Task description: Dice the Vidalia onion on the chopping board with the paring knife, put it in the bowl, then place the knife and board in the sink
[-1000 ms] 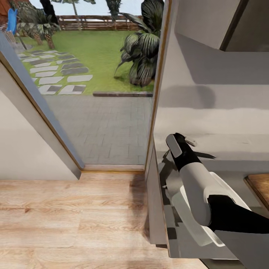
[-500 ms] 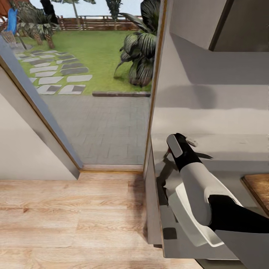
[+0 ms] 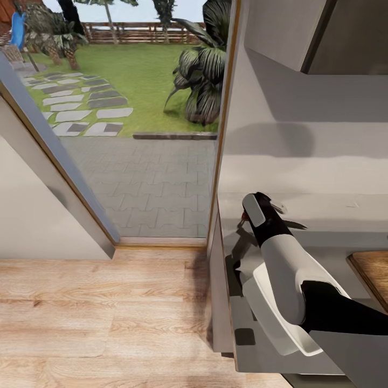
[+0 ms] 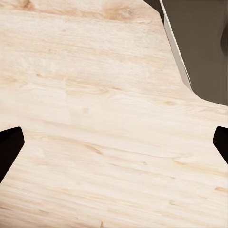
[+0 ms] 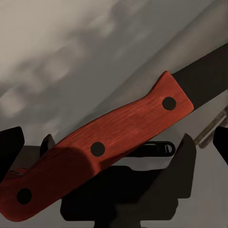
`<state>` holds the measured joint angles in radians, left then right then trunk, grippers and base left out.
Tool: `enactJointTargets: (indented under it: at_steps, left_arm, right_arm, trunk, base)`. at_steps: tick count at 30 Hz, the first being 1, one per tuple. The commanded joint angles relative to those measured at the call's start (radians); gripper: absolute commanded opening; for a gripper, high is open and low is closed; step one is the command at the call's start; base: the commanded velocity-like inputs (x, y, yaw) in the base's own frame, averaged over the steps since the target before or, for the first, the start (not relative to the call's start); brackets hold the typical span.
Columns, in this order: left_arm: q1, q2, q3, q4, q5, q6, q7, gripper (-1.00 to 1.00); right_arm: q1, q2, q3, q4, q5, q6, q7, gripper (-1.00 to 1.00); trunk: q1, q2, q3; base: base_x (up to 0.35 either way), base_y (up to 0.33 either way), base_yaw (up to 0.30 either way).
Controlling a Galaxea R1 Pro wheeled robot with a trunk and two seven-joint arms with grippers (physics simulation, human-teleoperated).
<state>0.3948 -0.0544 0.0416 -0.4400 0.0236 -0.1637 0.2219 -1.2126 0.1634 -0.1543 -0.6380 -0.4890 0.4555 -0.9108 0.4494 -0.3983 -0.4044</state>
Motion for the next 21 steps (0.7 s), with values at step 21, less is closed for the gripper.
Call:
enactJointTargets:
  at_steps: [21]
  left_arm:
    - [0.0,-0.001,0.004,-0.001,0.002,-0.002,-0.001,1.0]
  right_arm:
    - [-0.001,0.001,-0.005,0.013,-0.059,0.008,-0.001,1.0]
  trunk:
    - [0.001,-0.002,-0.005]
  base:
    - [0.0,0.0,0.0]
